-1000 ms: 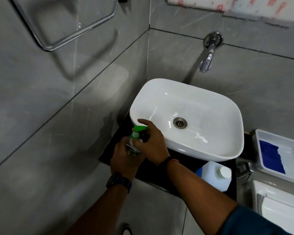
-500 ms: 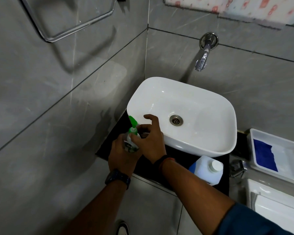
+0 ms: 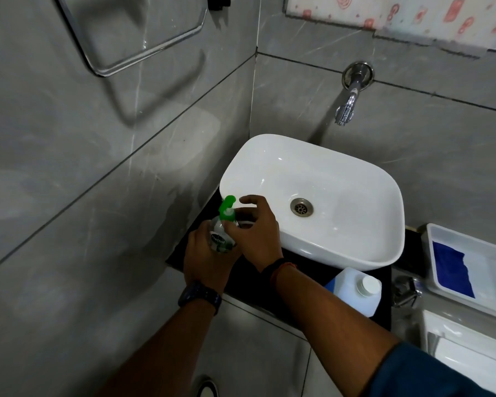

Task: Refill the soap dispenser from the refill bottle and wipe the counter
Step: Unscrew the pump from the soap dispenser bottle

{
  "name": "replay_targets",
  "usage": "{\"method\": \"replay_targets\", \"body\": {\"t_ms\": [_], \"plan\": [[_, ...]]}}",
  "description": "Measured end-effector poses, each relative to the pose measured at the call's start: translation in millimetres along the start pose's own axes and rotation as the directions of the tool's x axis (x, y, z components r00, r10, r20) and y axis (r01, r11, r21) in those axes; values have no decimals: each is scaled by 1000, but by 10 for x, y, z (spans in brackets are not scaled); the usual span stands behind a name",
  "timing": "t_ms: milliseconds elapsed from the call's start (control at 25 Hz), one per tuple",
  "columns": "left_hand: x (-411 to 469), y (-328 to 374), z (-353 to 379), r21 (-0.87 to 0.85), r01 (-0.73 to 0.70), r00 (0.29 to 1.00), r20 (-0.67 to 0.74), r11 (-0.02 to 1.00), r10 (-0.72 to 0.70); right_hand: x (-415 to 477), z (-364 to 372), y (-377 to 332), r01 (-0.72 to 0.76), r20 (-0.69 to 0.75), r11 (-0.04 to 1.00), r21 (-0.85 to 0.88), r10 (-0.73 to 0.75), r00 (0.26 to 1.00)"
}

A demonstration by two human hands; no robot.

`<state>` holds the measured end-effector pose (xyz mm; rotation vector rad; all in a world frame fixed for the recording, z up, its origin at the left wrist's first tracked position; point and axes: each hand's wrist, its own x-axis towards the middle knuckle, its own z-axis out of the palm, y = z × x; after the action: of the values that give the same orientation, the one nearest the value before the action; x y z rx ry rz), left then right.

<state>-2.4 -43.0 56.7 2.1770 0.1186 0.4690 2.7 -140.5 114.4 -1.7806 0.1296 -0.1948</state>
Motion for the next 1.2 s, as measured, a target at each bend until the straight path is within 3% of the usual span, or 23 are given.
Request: {"method": "replay_targets", "body": {"t_ms": [120,280,480,720,880,1040,1200], "plan": [[17,-3,-10,-19,5,1000,0,1000,-5,8,41,8,17,-6,1000,-7,-17,1000],[26,-3,9,44,-94,995,-34,995,95,64,46,0,43,-39,998,-49,-45,998],[125,151,-41,-60,-137,990,-31,989,136,107,-22,-85,80,-26,997,-9,-81,996],[205,226,-62,-68,-128,991,28,989,130,183,-72,-168,77,-32,996,-46,-79,996],[219,237,-63,-109,-67,998,11,992,69,196,-37,-161,23,-15,999,46,-22,1000],[190,216,-14,-8,-140,989,-44,990,140,186,14,-134,-54,-92,996,69,60,994],[189,118,7,87,-63,995,84,994,56,214,-35,-270,53,-148,987,149,-31,988]]}}
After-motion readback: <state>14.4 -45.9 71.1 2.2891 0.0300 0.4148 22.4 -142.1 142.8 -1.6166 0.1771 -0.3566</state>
